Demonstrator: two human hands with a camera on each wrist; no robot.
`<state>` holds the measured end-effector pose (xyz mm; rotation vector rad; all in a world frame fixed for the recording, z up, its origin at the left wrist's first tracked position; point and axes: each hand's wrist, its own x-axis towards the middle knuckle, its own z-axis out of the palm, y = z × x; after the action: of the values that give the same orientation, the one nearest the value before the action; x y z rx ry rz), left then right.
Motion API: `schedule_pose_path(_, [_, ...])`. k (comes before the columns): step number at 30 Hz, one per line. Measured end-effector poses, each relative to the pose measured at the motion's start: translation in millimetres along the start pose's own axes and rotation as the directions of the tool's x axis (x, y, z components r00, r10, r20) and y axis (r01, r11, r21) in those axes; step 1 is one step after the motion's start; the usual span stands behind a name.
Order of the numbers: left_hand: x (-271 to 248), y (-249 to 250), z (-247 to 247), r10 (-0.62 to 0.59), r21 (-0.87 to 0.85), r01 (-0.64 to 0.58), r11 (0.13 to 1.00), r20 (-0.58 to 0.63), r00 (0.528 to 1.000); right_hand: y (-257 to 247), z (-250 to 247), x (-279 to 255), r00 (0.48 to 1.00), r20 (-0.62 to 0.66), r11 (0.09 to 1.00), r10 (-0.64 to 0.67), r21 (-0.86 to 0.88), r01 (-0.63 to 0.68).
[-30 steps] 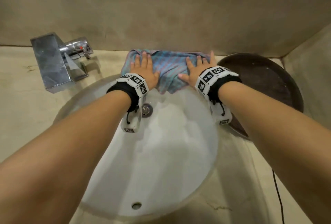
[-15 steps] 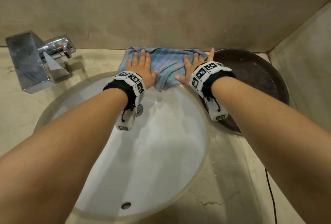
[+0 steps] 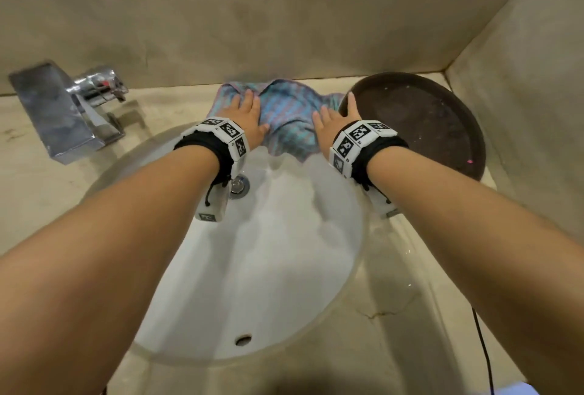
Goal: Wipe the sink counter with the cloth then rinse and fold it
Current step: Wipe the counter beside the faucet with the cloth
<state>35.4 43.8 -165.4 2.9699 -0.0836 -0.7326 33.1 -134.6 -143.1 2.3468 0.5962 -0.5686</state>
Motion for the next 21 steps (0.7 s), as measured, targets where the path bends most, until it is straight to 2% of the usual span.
schedule_pose_path(3, [-5.7, 5.4, 2.2, 0.056, 0.027, -0.056, 0.998, 0.008, 0.998, -6.3, -3.7, -24.3, 0.998, 0.051, 1.0, -0.025, 0.005, 0.024])
schedule_pose_path(7, [-15.7, 13.5, 4.7, 0.119, 0.064, -0.121, 0.991, 0.027, 0.993, -10.2, -4.9, -35.3, 0.994, 0.021, 0.994, -0.107, -0.009, 0.107])
schedule_pose_path(13, [-41.0, 32.5, 16.2, 0.222, 0.078, -0.225, 0.971, 0.046, 0.974, -14.9, 6.6, -68.8, 0.989, -0.04, 0.979, -0.141, 0.142, 0.145])
schedule_pose_path(17, [-60.4, 39.1, 23.2, 0.289, 0.129, -0.293, 0.947, 0.052, 0.956, -12.7, 14.2, -101.8, 0.995, -0.052, 0.942, -0.081, 0.323, 0.093])
schedule_pose_path(21, [-77.2, 52.2, 23.3, 0.365, 0.183, -0.372, 0.91, 0.073, 0.928, -3.5, 23.6, -136.0, 0.994, 0.104, 0.896, 0.021, 0.44, -0.065])
